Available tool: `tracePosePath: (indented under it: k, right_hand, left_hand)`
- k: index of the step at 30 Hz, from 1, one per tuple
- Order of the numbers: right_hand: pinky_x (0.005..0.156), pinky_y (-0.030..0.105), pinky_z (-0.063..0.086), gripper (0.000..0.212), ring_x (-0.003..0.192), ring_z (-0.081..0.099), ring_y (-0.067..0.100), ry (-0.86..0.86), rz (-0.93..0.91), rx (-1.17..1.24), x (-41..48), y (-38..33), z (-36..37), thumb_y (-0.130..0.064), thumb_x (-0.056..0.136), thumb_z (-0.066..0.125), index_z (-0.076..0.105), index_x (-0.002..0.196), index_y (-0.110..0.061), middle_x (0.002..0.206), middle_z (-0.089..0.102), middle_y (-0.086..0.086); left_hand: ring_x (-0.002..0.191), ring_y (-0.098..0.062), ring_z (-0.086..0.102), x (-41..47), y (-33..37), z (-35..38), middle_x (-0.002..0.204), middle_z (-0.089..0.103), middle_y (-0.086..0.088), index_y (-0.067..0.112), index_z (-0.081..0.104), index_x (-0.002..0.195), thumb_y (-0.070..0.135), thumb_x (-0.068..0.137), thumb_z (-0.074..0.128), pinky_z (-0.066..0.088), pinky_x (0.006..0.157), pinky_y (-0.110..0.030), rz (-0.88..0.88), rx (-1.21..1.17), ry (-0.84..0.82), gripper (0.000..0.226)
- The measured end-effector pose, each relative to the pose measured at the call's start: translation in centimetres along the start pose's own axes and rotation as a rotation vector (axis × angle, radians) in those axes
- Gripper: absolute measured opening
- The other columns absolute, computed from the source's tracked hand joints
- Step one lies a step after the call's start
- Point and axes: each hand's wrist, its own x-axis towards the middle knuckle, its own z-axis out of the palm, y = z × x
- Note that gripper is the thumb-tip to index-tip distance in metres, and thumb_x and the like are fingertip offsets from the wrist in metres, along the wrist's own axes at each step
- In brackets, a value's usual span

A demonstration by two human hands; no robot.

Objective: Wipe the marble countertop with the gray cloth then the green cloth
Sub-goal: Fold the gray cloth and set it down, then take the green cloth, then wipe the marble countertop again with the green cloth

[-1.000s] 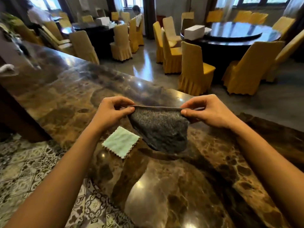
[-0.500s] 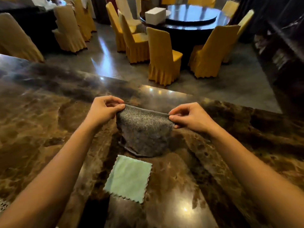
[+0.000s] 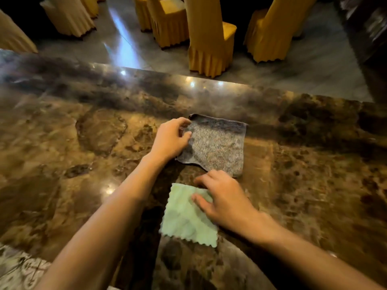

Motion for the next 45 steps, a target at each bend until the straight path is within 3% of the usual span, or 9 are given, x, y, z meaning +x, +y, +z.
tracePosePath:
  k: [4,9,12,16,26,31,36,42,45]
  right_hand:
    - [0.092,0.042,0.044,0.051,0.110,0.054,0.031,-0.190,0.171,-0.154,0.3,-0.8,1.9,-0.052,0.085,0.071,0.061,0.122,-0.019,0.116,0.059,0.007]
    - [0.062,0.032,0.038,0.030,0.081,0.058,0.019,-0.325,0.252,0.171,0.0,0.0,-2.5,-0.046,0.082,0.079,0.060,0.077,-0.023,0.077,0.058,-0.006]
    - [0.064,0.030,0.045,0.028,0.079,0.062,0.014,-0.324,0.288,0.228,-2.9,2.4,-6.3,-0.047,0.079,0.081,0.065,0.082,-0.023,0.081,0.065,-0.005]
    - [0.075,0.029,0.051,0.013,0.083,0.065,0.007,-0.285,0.311,0.237,-7.8,7.0,-11.5,-0.040,0.081,0.083,0.073,0.089,-0.037,0.089,0.071,-0.011]
    - [0.094,0.032,0.050,0.028,0.108,0.069,0.019,0.043,0.378,-0.257,-23.2,17.5,-22.7,-0.022,0.092,0.067,0.076,0.118,-0.028,0.116,0.077,-0.003]
    - [0.100,0.038,0.049,0.045,0.116,0.063,0.017,-0.229,0.351,-0.216,-30.6,19.8,-19.2,-0.056,0.096,0.058,0.069,0.129,-0.027,0.128,0.070,-0.005]
    - [0.119,0.026,0.024,0.047,0.141,0.043,0.020,0.000,0.263,-0.117,-33.0,22.0,-13.7,-0.037,0.104,0.054,0.055,0.145,-0.015,0.152,0.051,0.005]
    - [0.127,0.046,-0.001,0.073,0.157,-0.003,0.030,0.049,0.427,-0.297,-29.5,23.0,-9.6,-0.059,0.100,0.009,0.009,0.163,-0.022,0.170,0.002,0.013]
    - [0.124,0.050,0.002,0.067,0.157,0.002,0.031,0.129,0.476,-0.411,-29.4,22.0,-7.5,-0.055,0.104,0.015,0.010,0.162,-0.020,0.170,0.005,0.014]
  left_hand:
    - [0.088,-0.019,0.069,-3.6,0.5,-0.5,0.103,0.075,-0.004,0.013,0.071,0.113,0.016,0.088,0.072,0.054,0.086,-0.035,0.090,0.028,-0.026,0.026]
    - [0.086,-0.009,0.068,-7.8,4.1,-0.9,0.097,0.075,0.007,0.021,0.074,0.112,0.027,0.093,0.071,0.054,0.087,-0.032,0.087,-0.064,-0.411,0.020]
    - [0.094,-0.009,0.069,-9.3,7.7,-0.4,0.101,0.075,0.006,0.024,0.075,0.111,0.044,0.095,0.064,0.054,0.093,-0.038,0.114,-0.174,-0.619,0.028]
    - [0.100,-0.018,0.070,-10.0,13.5,1.6,0.105,0.075,0.002,0.027,0.076,0.109,0.056,0.082,0.073,0.055,0.095,-0.047,0.160,-0.315,-0.665,0.040]
    - [0.088,-0.006,0.068,-11.3,30.2,15.0,0.100,0.075,0.005,0.022,0.075,0.109,0.019,0.090,0.073,0.057,0.086,-0.033,0.440,-0.171,-0.416,0.020]
    - [0.110,-0.008,0.066,-15.1,31.1,17.9,0.120,0.072,0.004,0.023,0.072,0.120,0.015,0.090,0.070,0.051,0.102,-0.032,0.443,-0.027,-0.670,0.031]
    - [0.126,-0.017,0.057,-14.8,29.2,18.5,0.135,0.065,0.001,0.020,0.063,0.134,0.019,0.099,0.057,0.043,0.110,-0.036,0.361,0.057,-0.442,0.035]
    - [0.153,-0.034,0.018,-9.2,27.0,21.2,0.166,0.024,-0.008,0.022,0.030,0.157,0.047,0.106,0.033,0.016,0.123,-0.054,0.216,0.340,-0.349,0.057]
    - [0.155,-0.036,-0.004,-6.1,26.7,22.7,0.170,0.000,-0.005,0.028,0.011,0.161,0.056,0.104,0.018,-0.003,0.121,-0.060,0.153,0.398,-0.367,0.063]
